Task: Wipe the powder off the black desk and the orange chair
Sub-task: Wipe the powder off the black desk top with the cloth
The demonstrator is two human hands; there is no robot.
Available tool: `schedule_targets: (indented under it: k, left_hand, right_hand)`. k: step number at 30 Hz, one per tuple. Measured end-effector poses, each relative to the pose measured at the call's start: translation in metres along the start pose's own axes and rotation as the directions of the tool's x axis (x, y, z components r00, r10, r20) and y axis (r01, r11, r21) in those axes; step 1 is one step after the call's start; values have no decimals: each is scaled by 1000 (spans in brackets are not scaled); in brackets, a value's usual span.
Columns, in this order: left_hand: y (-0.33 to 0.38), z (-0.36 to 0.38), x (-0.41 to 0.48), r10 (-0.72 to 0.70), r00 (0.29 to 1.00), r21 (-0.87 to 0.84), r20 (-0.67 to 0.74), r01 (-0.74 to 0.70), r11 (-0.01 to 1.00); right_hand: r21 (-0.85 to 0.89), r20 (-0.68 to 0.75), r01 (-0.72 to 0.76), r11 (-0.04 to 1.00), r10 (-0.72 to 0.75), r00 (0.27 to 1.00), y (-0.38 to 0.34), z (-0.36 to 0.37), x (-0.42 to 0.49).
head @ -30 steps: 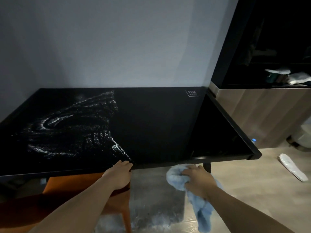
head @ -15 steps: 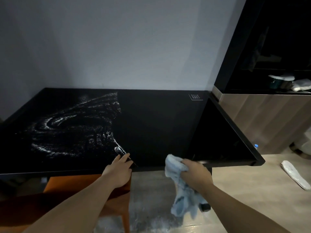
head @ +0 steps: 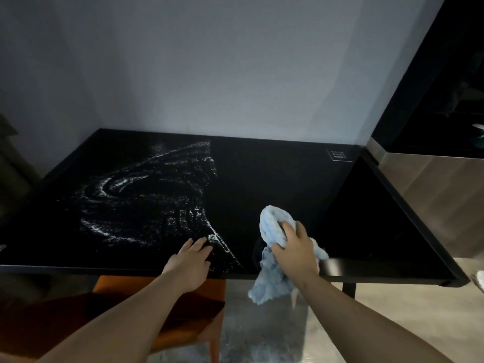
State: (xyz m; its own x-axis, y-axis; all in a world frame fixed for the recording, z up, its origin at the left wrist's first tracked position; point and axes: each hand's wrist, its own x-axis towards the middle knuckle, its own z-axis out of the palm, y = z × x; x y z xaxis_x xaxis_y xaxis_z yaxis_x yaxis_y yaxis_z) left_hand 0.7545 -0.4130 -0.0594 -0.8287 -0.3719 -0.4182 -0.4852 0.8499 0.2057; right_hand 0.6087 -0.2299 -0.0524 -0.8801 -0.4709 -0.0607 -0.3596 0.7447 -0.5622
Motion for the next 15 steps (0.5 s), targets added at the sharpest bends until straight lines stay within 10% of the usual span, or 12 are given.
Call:
schedule_targets:
  k: [5,15]
  left_hand:
    - [-56,-6,19,-33,999,35,-10,34,999]
    - [-151,-36,80,-14,996,56,-89,19,998]
  right_hand:
    - [-350,152,-253,902,322,935,-27,53,19]
    - [-400,-62,-367,840,375,925,-73,82,86]
